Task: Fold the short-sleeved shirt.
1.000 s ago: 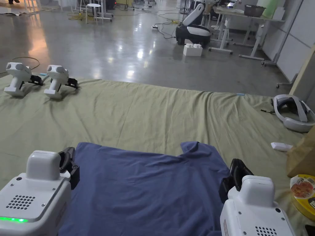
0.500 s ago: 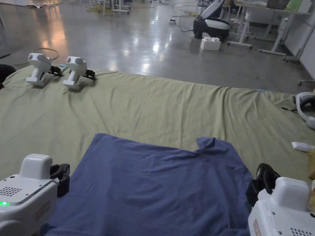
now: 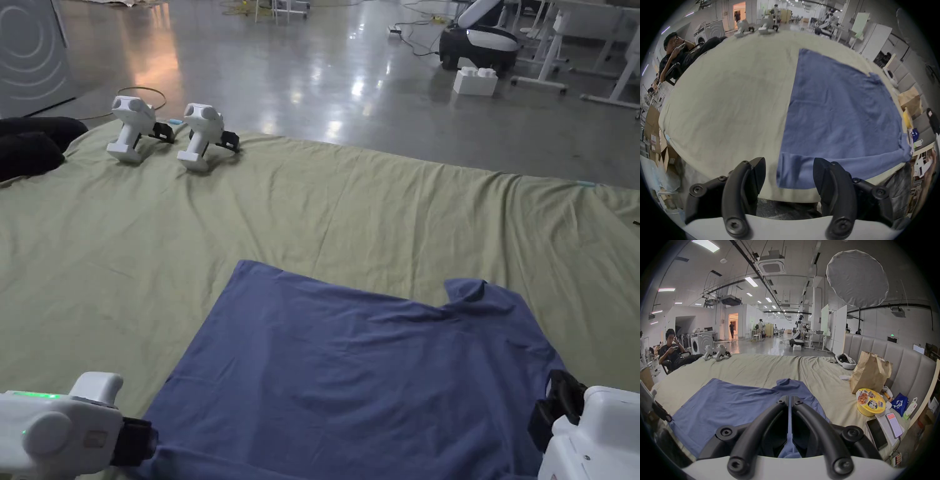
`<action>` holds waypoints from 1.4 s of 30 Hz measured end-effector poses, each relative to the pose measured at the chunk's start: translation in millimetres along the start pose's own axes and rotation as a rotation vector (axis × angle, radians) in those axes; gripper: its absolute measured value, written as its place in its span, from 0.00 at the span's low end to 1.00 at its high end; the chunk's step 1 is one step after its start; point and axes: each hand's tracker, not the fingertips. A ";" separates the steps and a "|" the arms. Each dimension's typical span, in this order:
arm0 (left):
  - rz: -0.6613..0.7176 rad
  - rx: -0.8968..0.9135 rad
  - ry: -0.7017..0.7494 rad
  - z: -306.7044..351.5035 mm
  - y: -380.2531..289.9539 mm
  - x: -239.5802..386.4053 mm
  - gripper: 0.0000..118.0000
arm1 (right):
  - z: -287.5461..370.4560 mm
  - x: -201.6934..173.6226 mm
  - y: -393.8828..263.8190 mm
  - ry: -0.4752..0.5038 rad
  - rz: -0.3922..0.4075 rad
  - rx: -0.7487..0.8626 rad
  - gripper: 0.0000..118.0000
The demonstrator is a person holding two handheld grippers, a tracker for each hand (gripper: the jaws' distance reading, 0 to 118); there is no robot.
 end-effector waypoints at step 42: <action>-0.093 -0.012 0.031 -5.6 -3.5 19.7 0.09 | -8.7 77.4 -110.4 0.020 -0.069 -0.922 0.13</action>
